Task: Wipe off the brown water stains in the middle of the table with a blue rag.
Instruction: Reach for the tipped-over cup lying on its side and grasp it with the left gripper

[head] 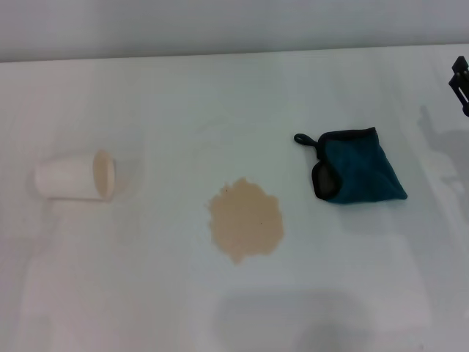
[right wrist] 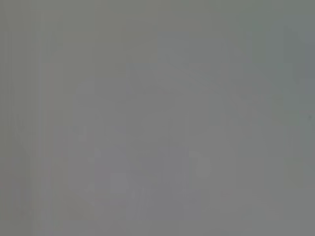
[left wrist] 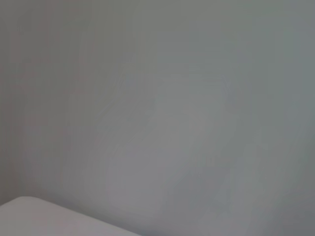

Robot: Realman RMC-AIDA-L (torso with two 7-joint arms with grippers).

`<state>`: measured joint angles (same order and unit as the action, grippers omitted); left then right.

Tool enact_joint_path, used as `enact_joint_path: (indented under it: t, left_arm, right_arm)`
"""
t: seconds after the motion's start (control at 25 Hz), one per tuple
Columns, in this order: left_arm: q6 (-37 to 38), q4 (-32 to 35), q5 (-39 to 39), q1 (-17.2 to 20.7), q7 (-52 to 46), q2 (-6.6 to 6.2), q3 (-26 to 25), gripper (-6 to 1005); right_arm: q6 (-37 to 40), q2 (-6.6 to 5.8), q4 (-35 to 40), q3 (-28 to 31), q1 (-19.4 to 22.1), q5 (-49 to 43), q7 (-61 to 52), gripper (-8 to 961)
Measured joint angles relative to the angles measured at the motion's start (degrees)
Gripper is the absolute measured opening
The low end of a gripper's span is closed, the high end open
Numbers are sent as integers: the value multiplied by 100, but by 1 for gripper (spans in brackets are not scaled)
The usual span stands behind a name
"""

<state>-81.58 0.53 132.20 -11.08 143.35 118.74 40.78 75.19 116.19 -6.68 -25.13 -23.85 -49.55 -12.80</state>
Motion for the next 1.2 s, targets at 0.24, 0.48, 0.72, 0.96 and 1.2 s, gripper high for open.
enact_joint_path:
  t: [0.24,0.48,0.72,0.96,1.2]
  left_arm:
    - [143,0,59,-37,16,15,-1,876]
    - [180,-60,293,-35,-20,49,-1,876]
    - [146,-37,441,-155,-145,36,2,875]
    - [231,763,-219,-394,-761,-31,69,875]
    - [553,1872,-2159,-759,-1841,-290,72,875]
  right_arm:
    - [-89,0,-9,0,-50,-14,-7,827]
    - [-296,-7,-9,0,-138,-9,-6,827]
    - [-308,-9,4,0,-150,1,-5,826]
    - [-308,-11,13,0,-186,5,-3,826]
    - [-308,-18,6,0,-208,8,-3,827]
